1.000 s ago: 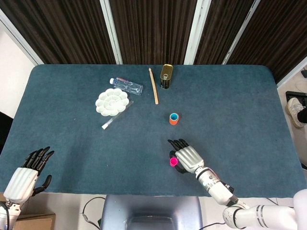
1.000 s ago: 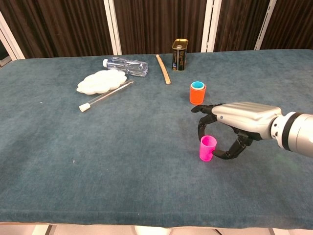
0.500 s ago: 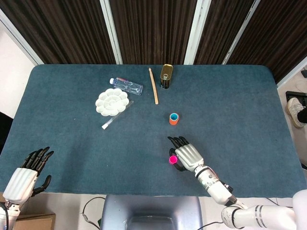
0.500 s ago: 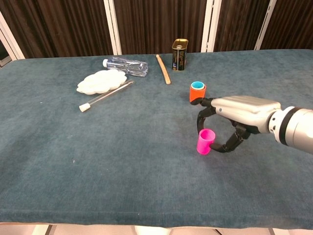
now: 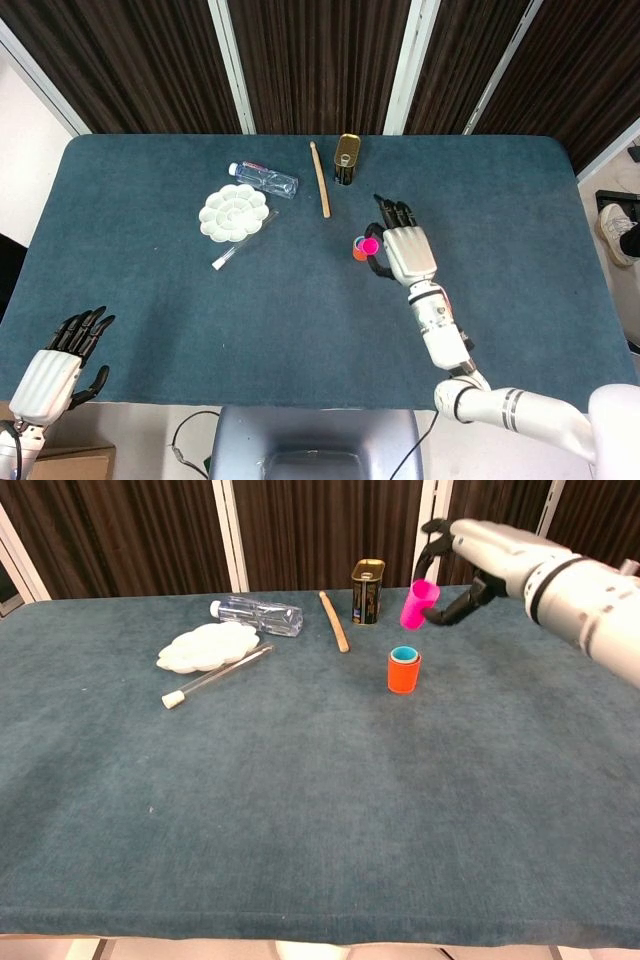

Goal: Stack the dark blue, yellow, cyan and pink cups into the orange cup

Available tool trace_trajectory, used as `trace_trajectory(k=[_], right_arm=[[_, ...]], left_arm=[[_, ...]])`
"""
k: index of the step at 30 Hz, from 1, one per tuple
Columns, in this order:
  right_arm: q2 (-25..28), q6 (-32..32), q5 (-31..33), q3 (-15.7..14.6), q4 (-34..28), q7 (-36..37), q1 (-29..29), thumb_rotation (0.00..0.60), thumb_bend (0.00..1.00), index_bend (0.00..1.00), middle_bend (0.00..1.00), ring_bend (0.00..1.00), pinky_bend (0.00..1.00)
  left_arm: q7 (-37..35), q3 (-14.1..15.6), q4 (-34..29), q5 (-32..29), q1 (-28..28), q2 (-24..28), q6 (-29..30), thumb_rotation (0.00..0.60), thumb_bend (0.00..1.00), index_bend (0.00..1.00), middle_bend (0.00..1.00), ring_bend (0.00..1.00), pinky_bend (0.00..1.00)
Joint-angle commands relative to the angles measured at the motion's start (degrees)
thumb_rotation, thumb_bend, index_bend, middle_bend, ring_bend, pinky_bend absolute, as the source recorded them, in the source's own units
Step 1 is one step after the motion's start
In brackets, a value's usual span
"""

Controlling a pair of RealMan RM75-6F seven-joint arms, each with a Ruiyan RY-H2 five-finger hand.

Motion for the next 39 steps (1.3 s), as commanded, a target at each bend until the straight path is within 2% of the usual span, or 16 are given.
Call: trace_trajectory(k=[1, 6, 13, 27, 30, 34, 35, 39], right_arm=[[-3.88, -1.68, 6.04, 3.49, 6.93, -3.43, 3.88, 0.6, 0.48, 0.58, 0.01, 0.0, 0.0], [-5.13, -2.27, 7.08, 3.27, 9.39, -4.18, 4.65, 0.6, 0.48, 0.58, 0.01, 0.0, 0.0], [-10.66, -5.21, 9.04, 1.99, 18.06, -4.51, 6.94, 0.6, 0.48, 0.58, 0.01, 0.0, 0.0], [-11.95, -6.11, 9.04, 1.43, 19.81, -3.91, 7.08, 0.6, 0.48, 0.57, 0.01, 0.0, 0.0], [-11.7, -7.02, 9.62, 1.17, 19.72, -4.26, 6.96, 0.6, 0.48, 0.46, 0.01, 0.0, 0.0], [-9.94, -8.21, 10.48, 0.89, 17.68, -4.52, 6.27, 0.6, 0.48, 0.04, 0.0, 0.0, 0.0], [-9.2, -7.97, 10.21, 0.83, 16.63, -4.37, 5.98, 0.6, 0.48, 0.0, 0.0, 0.0, 0.0], [-3.51, -4.14, 5.06, -1.15, 8.18, -1.62, 2.36, 0.6, 0.48, 0.0, 0.0, 0.0, 0.0]], left_arm=[[0.01, -0.1, 0.07, -0.23, -0.07, -0.04, -0.17, 0.6, 0.46, 0.0, 0.0, 0.0, 0.11], [-0.02, -0.17, 0.11, -0.45, -0.12, -0.05, -0.35, 0.6, 0.46, 0.0, 0.0, 0.0, 0.11], [-0.08, -0.22, 0.09, -0.48, -0.07, 0.03, -0.17, 0.6, 0.46, 0.0, 0.0, 0.0, 0.11], [-0.6, -0.26, 0.15, -0.62, -0.07, 0.22, -0.19, 0.6, 0.46, 0.0, 0.0, 0.0, 0.11], [-0.53, -0.25, 0.16, -0.66, -0.16, 0.18, -0.39, 0.6, 0.46, 0.0, 0.0, 0.0, 0.11], [-0.57, -0.36, 0.18, -0.88, -0.21, 0.17, -0.5, 0.6, 0.46, 0.0, 0.0, 0.0, 0.11], [-0.59, -0.38, 0.17, -0.9, -0.23, 0.18, -0.52, 0.6, 0.46, 0.0, 0.0, 0.0, 0.11], [-0.8, -0.36, 0.25, -0.7, -0.18, 0.26, -0.25, 0.6, 0.46, 0.0, 0.0, 0.0, 0.11]])
